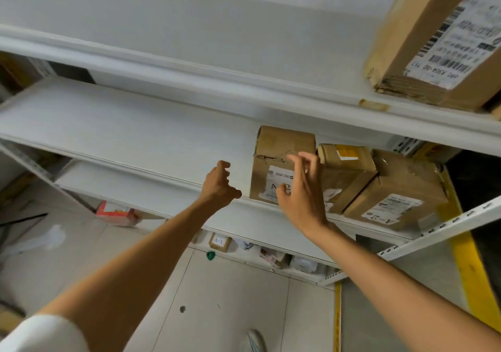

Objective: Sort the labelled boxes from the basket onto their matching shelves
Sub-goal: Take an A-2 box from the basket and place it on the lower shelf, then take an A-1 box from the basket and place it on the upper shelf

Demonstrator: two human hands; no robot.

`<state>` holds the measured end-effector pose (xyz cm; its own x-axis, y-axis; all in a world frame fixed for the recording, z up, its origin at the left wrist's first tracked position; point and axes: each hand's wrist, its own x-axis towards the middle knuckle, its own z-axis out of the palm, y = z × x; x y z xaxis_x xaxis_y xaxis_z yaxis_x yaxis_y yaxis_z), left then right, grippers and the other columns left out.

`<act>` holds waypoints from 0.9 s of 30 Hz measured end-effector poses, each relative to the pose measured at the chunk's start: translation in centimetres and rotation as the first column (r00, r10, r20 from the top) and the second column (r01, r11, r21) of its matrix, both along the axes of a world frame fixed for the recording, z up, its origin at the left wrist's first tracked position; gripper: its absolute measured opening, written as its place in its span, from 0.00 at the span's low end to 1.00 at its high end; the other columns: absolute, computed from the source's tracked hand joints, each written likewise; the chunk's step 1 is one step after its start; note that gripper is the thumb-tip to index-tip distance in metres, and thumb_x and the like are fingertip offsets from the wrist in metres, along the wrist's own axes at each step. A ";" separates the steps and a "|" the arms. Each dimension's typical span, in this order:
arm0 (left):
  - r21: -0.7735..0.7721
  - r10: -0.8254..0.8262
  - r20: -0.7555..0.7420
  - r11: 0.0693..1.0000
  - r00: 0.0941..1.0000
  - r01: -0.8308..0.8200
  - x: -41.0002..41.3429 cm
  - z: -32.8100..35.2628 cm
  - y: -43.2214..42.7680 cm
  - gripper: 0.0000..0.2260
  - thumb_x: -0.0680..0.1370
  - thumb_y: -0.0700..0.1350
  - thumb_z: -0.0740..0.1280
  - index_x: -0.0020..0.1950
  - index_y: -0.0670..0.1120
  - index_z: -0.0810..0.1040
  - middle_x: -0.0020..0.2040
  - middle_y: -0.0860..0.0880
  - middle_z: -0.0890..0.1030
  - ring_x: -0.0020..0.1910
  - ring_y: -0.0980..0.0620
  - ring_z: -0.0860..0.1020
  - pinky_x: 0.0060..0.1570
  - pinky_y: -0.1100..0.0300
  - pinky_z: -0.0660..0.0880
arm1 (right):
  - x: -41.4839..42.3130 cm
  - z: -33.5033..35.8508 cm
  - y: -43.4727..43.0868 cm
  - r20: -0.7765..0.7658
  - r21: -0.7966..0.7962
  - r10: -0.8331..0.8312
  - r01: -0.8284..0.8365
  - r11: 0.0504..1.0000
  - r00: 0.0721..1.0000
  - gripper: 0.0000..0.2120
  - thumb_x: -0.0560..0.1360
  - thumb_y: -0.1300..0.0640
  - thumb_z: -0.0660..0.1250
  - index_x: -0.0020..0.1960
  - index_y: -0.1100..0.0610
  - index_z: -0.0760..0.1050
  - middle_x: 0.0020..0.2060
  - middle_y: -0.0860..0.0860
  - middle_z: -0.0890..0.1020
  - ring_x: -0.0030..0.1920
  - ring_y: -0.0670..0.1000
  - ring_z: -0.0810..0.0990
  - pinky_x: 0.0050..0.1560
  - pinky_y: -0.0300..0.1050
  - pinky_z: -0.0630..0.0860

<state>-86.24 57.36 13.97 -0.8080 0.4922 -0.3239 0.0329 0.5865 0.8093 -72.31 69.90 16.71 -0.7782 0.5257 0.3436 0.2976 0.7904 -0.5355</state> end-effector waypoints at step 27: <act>-0.476 0.736 -0.369 0.375 0.567 -0.796 30.6 3.9 -62.9 0.19 0.69 0.50 0.72 0.58 0.50 0.72 0.54 0.50 0.78 0.53 0.45 0.78 0.50 0.52 0.76 | 0.7 3.8 -62.9 0.522 -0.092 0.814 -0.966 -0.242 -0.254 0.25 0.72 0.50 0.71 0.64 0.59 0.70 0.58 0.56 0.76 0.58 0.57 0.74 0.51 0.46 0.72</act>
<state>-55.61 -5.53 17.90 -0.7816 -0.5927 -0.1944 -0.6193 0.7002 0.3552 -71.61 7.01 20.54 -0.2925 -0.9422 -0.1635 -0.8665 0.3335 -0.3715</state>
